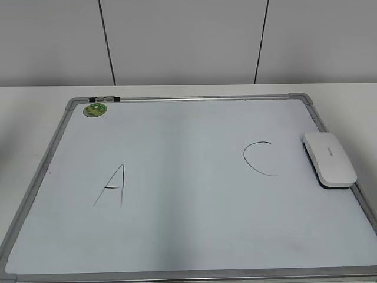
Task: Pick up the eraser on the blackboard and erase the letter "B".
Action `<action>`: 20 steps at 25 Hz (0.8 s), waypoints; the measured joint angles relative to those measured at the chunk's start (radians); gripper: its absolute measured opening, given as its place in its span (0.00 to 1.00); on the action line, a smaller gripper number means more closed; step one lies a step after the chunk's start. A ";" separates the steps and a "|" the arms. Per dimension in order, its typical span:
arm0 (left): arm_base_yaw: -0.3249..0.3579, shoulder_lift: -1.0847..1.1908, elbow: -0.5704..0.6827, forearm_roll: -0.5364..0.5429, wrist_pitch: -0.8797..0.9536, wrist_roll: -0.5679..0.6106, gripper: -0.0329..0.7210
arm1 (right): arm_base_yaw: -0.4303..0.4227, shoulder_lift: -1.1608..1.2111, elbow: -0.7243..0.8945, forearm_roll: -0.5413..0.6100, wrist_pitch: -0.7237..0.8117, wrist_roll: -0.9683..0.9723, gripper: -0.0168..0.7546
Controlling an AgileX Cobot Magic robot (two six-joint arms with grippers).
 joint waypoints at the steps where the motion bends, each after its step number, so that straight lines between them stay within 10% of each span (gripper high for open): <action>1: 0.000 -0.044 0.024 0.000 0.003 -0.004 0.48 | 0.000 -0.029 0.000 0.002 0.003 0.000 0.79; 9: -0.051 -0.353 0.253 0.019 0.017 -0.047 0.48 | 0.000 -0.311 0.087 0.002 0.007 0.028 0.79; 20: -0.108 -0.747 0.534 0.082 0.025 -0.082 0.48 | 0.000 -0.875 0.655 -0.010 0.007 0.048 0.79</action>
